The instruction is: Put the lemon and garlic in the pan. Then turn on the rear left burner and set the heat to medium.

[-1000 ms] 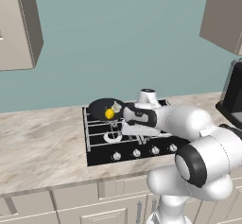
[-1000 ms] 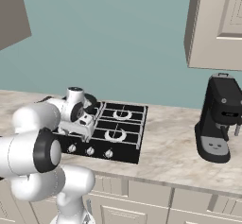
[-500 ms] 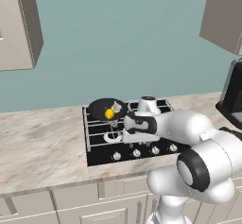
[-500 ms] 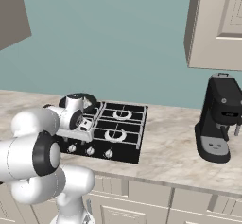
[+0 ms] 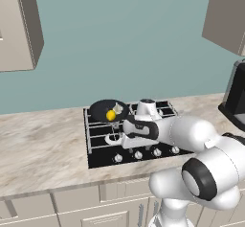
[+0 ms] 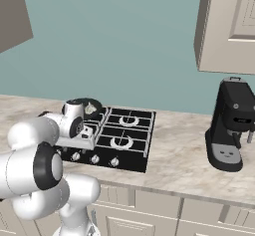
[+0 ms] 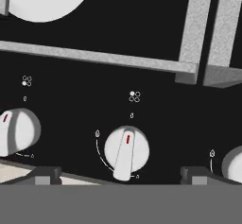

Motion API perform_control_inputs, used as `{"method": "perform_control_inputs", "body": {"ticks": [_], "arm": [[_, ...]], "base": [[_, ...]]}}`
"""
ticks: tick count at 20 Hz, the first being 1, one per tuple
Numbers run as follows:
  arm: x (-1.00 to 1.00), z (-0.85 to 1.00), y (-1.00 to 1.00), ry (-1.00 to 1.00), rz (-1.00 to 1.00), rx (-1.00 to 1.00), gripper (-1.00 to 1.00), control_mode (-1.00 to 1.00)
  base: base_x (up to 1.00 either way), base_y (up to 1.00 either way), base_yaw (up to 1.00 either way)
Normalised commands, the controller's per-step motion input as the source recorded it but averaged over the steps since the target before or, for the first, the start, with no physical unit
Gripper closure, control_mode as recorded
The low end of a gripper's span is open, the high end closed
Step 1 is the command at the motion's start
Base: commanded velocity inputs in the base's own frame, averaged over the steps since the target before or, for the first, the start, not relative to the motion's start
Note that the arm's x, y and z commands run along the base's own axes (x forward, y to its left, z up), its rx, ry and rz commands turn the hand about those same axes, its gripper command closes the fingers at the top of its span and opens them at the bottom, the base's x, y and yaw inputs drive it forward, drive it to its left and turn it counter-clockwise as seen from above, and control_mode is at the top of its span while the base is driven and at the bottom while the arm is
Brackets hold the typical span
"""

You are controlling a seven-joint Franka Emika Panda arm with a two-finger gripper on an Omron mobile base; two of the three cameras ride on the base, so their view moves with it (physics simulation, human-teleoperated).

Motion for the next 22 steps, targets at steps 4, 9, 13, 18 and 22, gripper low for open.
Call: {"method": "perform_control_inputs", "body": {"ticks": [4,9,13,18,22], "arm": [[0.01,-0.17,0.0,0.0,0.0,0.0,-1.0,-1.0],[0.0,-0.16,0.0,0.0,0.0,0.0,-1.0,-1.0],[0.0,-0.18,0.0,0.0,0.0,0.0,-1.0,-1.0],[0.0,-0.19,0.0,0.0,0.0,0.0,-1.0,-1.0],[0.01,-0.1,-0.01,0.02,-0.01,0.0,-1.0,-1.0]], "base": [[0.0,0.0,0.0],[0.0,0.0,0.0],[0.0,0.0,0.0],[0.0,0.0,0.0],[0.0,0.0,0.0]]}}
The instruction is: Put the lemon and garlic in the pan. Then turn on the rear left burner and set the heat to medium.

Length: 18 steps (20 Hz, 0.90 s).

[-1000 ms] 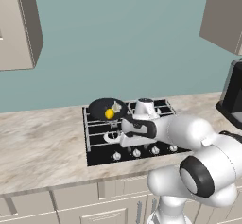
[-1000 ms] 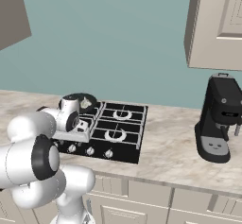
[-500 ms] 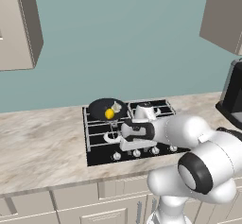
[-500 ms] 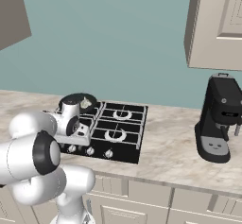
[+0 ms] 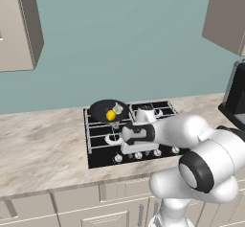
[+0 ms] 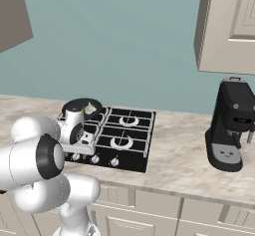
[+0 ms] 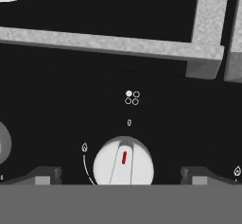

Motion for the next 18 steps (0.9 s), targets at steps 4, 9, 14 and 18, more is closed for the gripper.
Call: {"method": "perform_control_inputs", "body": {"ticks": [4,9,14,18], "arm": [[0.01,0.0,0.0,0.01,0.0,0.0,1.0,-1.0],[0.0,0.0,0.0,0.0,0.0,0.0,1.0,-1.0],[0.0,0.0,0.0,0.0,0.0,0.0,1.0,-1.0],[0.0,-0.05,0.0,-0.02,0.01,0.0,1.0,-1.0]], "base": [[0.0,0.0,0.0],[0.0,0.0,0.0],[0.0,0.0,0.0],[0.0,0.0,0.0]]}}
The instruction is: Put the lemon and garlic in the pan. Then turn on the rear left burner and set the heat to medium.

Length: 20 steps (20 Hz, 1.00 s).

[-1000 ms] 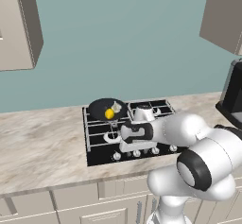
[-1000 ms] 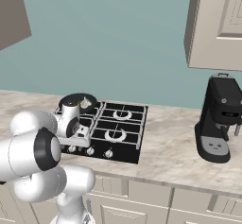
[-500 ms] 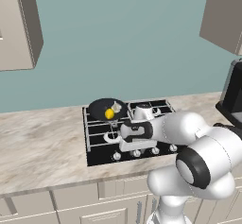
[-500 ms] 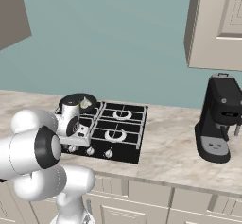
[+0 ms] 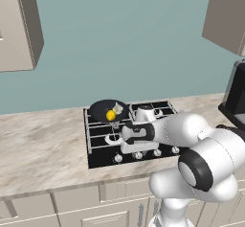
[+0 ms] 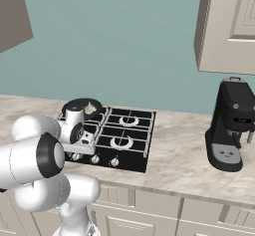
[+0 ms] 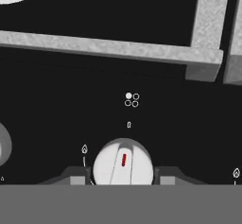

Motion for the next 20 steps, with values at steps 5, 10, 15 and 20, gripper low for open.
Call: {"method": "perform_control_inputs", "body": {"ticks": [5,10,15,20], "arm": [[0.0,-0.17,0.0,-0.04,0.21,0.0,1.0,-1.0],[0.0,-0.11,0.0,0.0,0.38,0.0,1.0,-1.0],[0.0,-0.11,0.0,0.0,0.41,0.0,1.0,-1.0],[0.0,-0.15,0.0,0.0,0.43,0.0,1.0,-1.0]], "base": [[0.0,0.0,0.0],[0.0,0.0,0.0],[0.0,0.0,0.0],[0.0,0.0,0.0]]}}
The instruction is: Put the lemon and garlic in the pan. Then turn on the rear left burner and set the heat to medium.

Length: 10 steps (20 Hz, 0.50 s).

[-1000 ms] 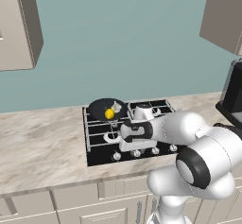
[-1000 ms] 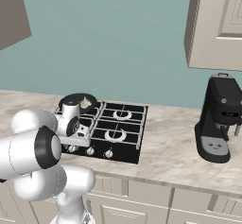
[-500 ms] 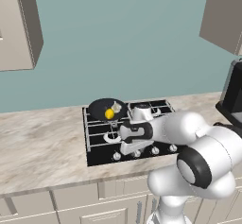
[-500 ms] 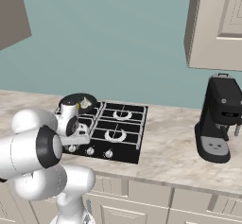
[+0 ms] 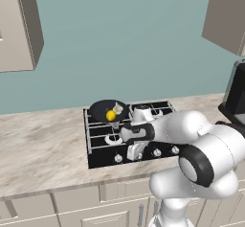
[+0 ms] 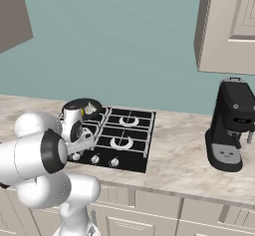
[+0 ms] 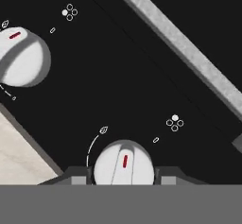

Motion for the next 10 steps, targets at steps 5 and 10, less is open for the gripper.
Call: {"method": "perform_control_inputs", "body": {"ticks": [5,10], "arm": [[-0.02,-0.15,0.0,0.0,0.44,0.0,1.0,-1.0],[-0.08,-0.15,0.0,0.0,0.44,0.0,1.0,-1.0]], "base": [[0.0,0.0,0.0],[0.0,0.0,0.0]]}}
